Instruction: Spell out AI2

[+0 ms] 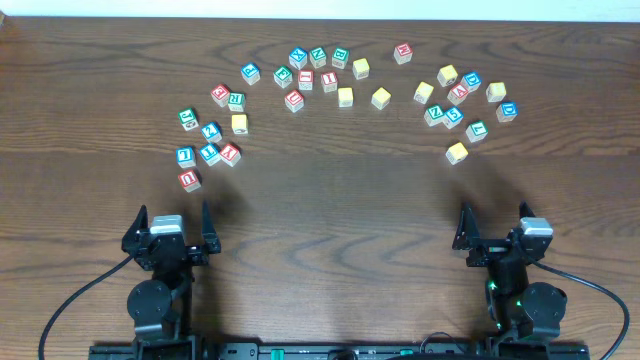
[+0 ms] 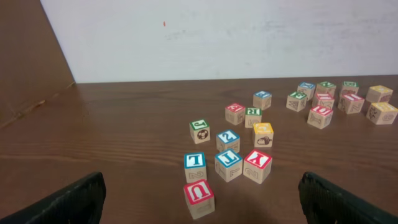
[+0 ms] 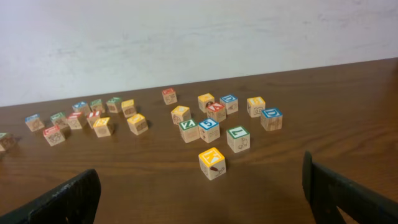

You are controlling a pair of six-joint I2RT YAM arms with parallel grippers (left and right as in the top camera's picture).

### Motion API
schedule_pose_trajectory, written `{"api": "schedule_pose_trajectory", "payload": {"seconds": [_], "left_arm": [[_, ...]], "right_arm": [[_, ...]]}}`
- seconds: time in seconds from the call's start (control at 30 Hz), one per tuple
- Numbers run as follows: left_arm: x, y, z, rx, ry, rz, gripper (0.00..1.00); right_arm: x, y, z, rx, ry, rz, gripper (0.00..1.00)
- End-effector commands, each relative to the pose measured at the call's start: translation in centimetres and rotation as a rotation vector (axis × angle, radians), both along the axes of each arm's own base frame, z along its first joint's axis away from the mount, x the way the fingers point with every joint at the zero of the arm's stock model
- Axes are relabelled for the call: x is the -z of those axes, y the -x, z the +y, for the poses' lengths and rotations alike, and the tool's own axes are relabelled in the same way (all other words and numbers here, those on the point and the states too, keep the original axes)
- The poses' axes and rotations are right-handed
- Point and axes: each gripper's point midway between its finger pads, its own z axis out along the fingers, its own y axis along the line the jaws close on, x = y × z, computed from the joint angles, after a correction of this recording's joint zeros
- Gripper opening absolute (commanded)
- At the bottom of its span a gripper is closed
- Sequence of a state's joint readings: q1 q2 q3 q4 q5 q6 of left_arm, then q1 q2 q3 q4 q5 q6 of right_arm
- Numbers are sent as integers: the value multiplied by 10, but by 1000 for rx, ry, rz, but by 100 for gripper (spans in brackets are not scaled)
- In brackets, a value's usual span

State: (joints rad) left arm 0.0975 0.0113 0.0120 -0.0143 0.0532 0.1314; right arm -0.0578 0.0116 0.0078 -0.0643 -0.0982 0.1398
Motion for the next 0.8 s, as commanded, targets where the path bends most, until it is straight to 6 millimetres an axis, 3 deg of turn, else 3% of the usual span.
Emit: {"api": "schedule_pose_trajectory", "payload": {"seconds": [0.0, 0.27, 0.47, 0.77], "left_arm": [[6, 0, -1, 7, -3, 19, 98], [-15, -3, -3, 23, -5, -8, 98], [-44, -13, -8, 55, 3, 32, 98], [-85, -69, -33, 235, 59, 187, 98]], "right_arm": [[1, 0, -1, -1, 14, 0, 99], [1, 0, -1, -1, 14, 0, 99], [1, 0, -1, 0, 14, 0, 99], [1, 0, -1, -1, 14, 0, 99]]}}
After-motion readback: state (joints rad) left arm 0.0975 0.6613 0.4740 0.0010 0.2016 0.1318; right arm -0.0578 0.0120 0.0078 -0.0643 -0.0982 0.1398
